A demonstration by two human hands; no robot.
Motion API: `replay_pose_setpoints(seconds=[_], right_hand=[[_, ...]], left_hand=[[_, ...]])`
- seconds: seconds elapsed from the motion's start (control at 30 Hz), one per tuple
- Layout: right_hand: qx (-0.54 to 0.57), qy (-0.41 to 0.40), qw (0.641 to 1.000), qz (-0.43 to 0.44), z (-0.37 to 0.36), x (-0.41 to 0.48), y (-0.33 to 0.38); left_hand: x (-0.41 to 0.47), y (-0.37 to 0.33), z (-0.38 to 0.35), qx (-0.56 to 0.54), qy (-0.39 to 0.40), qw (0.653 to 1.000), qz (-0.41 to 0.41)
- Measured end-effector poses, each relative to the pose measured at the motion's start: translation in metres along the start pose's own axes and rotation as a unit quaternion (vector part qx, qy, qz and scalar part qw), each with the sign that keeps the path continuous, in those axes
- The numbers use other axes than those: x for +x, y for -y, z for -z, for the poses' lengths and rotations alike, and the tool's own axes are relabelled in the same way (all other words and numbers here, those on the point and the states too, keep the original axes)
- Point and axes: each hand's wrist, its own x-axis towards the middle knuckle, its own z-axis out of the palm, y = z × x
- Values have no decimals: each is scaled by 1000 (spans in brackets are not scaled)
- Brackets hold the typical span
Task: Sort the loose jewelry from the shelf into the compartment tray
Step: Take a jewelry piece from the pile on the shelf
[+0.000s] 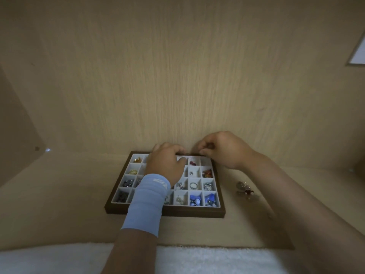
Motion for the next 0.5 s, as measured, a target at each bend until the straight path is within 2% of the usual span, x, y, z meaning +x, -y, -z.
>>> replay_pose_setpoints(seconds=[0.1, 0.23, 0.37, 0.5], right_hand=[[24, -9, 999, -40, 28, -34, -22], [44, 5, 996, -78, 43, -77, -53], [40, 36, 991, -119, 35, -103, -76], [41, 17, 991, -124, 21, -106, -83]], left_hand=[[-3, -23, -8, -18, 1, 999, -43], [-17, -64, -31, -44, 53, 991, -114], [-31, -88, -56, 3, 114, 979, -168], [-35, -90, -67, 78, 127, 970, -190]])
